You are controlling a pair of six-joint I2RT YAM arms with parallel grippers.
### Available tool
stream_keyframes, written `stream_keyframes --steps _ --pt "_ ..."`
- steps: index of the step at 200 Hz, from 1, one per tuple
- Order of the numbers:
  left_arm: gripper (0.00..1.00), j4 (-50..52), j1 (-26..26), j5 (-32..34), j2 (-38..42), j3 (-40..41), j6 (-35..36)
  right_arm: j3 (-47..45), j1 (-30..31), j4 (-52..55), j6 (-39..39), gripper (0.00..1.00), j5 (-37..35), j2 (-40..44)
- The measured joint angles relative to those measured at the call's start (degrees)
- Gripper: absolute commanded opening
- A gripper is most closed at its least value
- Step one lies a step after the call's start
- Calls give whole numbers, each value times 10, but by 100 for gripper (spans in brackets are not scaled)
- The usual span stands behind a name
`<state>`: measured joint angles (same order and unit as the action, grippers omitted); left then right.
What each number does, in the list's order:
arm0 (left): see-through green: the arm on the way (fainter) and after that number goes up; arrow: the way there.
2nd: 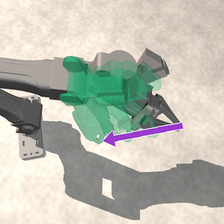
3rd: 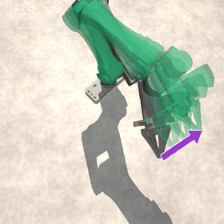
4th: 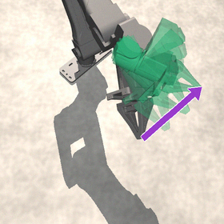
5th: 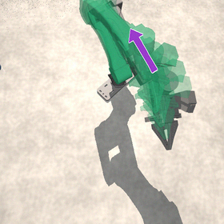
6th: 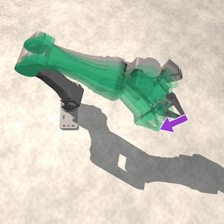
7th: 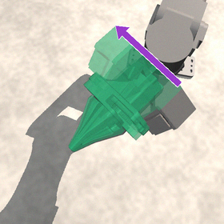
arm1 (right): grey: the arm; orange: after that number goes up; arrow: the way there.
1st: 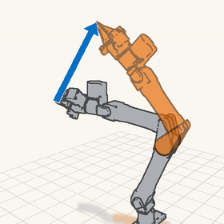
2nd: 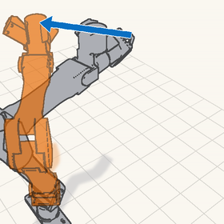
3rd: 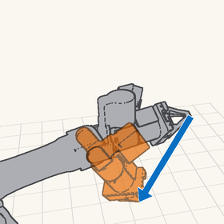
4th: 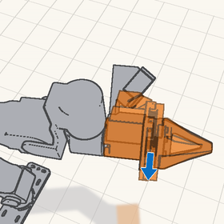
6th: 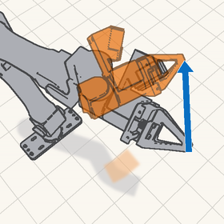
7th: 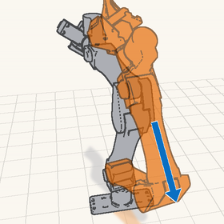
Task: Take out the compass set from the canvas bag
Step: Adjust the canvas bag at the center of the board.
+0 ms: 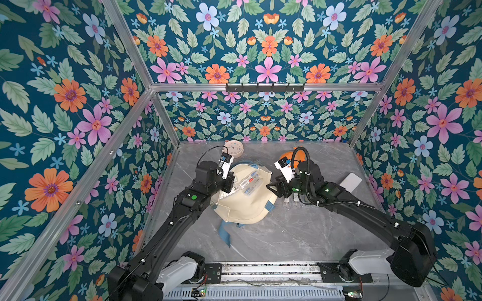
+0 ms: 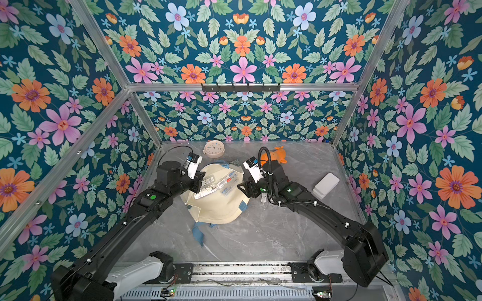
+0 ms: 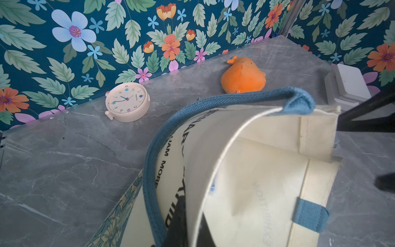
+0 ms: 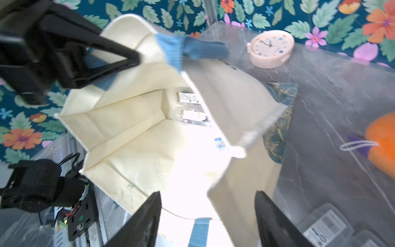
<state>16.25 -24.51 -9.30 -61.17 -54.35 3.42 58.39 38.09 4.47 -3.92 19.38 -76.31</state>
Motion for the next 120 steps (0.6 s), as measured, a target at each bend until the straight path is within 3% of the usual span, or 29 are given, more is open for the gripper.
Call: stream_keyframes --steps 37,55,74,120 --pt "0 3 0 0 0 -1 0 59 15 -8 49 73 -52 -69" --pt "0 7 0 2 0 -1 0 100 16 3 61 59 -81 -113" --pt "1 18 0 7 1 -6 0 142 16 28 62 36 -101 -145" --pt "30 55 0 33 3 -22 7 176 14 62 54 8 -120 -167"
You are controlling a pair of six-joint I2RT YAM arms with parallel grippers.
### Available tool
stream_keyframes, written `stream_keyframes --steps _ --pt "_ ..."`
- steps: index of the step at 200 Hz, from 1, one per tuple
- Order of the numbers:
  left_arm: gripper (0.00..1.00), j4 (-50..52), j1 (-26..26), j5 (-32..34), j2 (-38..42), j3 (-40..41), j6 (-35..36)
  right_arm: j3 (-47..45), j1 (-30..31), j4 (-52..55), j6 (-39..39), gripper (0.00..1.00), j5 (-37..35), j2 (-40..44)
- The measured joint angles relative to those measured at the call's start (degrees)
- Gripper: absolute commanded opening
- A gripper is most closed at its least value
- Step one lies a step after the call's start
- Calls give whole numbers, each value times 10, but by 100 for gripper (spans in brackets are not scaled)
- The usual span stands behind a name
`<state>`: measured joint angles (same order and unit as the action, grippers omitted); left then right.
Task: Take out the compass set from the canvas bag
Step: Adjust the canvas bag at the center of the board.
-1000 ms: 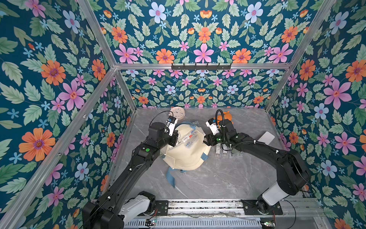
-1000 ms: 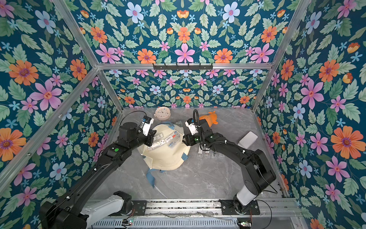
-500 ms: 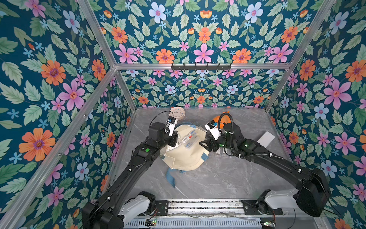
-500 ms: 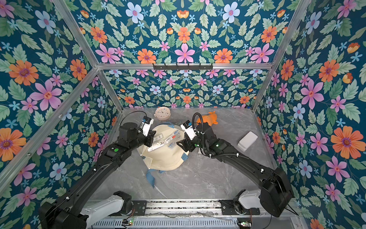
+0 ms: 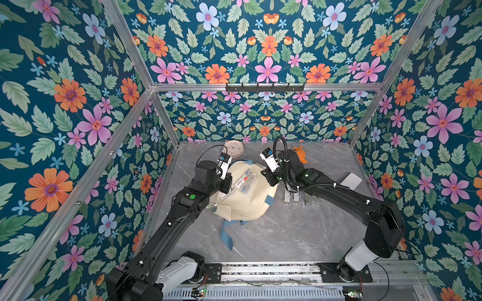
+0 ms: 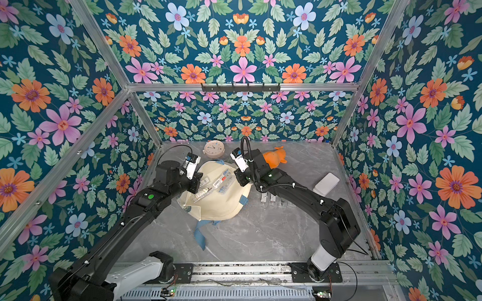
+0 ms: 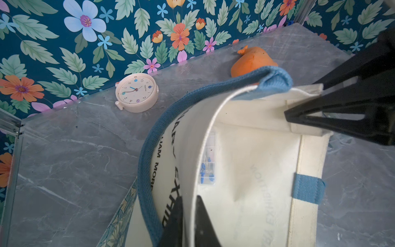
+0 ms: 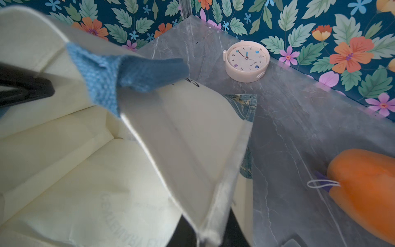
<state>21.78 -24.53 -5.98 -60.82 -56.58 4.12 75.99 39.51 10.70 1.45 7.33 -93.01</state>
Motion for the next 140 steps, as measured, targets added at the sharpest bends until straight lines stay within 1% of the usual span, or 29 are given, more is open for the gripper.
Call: stream_keyframes --steps 13,28,48,52,59,69,95,108,124,140 --pt "42 15 0 11 0 -5 5 3 -3 2 -5 3 0 -3" --pt "50 36 0 28 0 -11 4 9 -6 3 -13 0 0 -8" --pt "58 68 -1 51 -1 -20 3 11 -6 3 -21 0 0 -11" --pt "64 75 -1 56 -1 -21 3 11 -6 3 -25 0 0 -11" --pt "69 85 -1 64 -2 -23 1 10 -6 3 -26 0 0 -11" --pt "73 99 -1 74 -3 -24 -4 7 -6 1 -26 0 0 -11" --pt "74 126 -1 101 -4 -25 -9 -1 -6 -3 -28 0 0 -8" --pt "72 132 -1 113 -9 -30 -9 -4 -6 -3 -29 0 0 -7" --pt "62 135 -1 130 -20 -36 -9 -6 -6 -7 -30 0 0 -7" --pt "47 143 -1 145 -30 -38 -9 -7 -7 -7 -30 0 1 -6"
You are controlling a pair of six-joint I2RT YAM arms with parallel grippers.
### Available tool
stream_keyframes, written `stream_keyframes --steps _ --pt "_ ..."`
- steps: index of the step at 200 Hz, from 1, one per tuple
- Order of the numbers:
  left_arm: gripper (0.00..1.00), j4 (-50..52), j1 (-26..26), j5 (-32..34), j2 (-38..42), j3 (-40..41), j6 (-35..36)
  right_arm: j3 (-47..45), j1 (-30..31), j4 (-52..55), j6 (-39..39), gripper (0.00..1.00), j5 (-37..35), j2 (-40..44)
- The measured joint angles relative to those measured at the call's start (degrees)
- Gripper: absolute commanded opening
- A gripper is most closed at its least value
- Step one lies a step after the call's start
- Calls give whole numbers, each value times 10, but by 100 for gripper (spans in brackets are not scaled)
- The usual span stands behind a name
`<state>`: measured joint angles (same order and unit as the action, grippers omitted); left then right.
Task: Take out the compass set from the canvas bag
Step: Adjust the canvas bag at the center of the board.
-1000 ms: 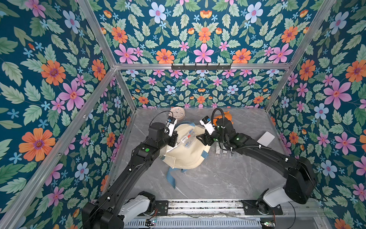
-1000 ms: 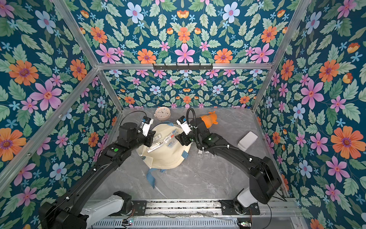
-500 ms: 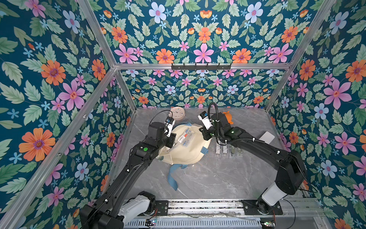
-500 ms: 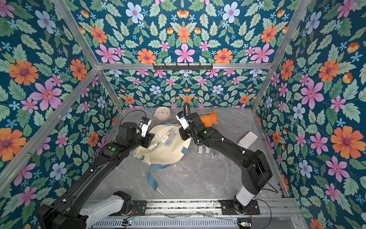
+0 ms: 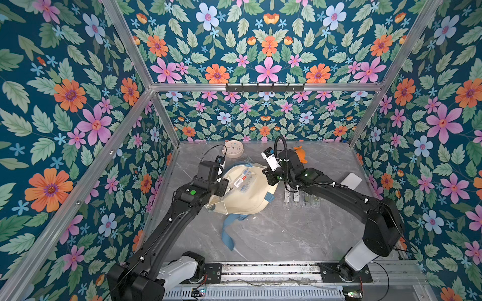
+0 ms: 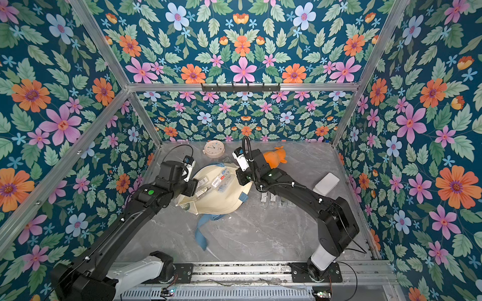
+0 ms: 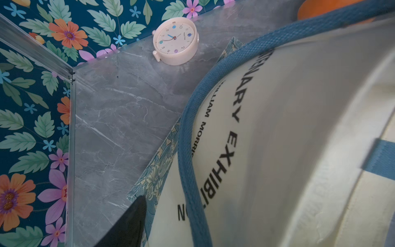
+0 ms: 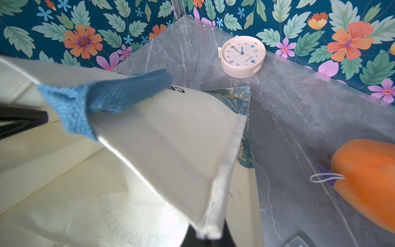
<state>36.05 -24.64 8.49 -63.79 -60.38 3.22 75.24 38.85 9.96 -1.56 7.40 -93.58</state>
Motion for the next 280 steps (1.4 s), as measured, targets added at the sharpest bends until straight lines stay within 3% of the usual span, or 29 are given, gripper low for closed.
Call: stream_keyframes --steps 37,118,155,193,215,226,244,280 --pt "0 -7 0 18 -10 -2 10 3 -4 -7 -9 0 8 -4" --pt "0 -88 1 104 -70 -76 49 103 -12 -23 -22 0 19 -101" --pt "0 -128 2 104 -96 -92 74 127 -29 -43 -28 0 25 -136" --pt "0 -161 2 76 -79 -32 74 93 -41 -86 -43 11 31 -145" --pt "0 -176 2 54 -68 0 71 76 -47 -73 -52 32 36 -144" --pt "0 -186 1 39 -64 12 66 68 -49 -54 -54 40 35 -134" --pt "0 -204 0 21 -59 24 60 42 -50 -36 -62 44 29 -80" --pt "0 -226 1 -1 -59 33 50 -55 4 -71 -136 42 16 73"
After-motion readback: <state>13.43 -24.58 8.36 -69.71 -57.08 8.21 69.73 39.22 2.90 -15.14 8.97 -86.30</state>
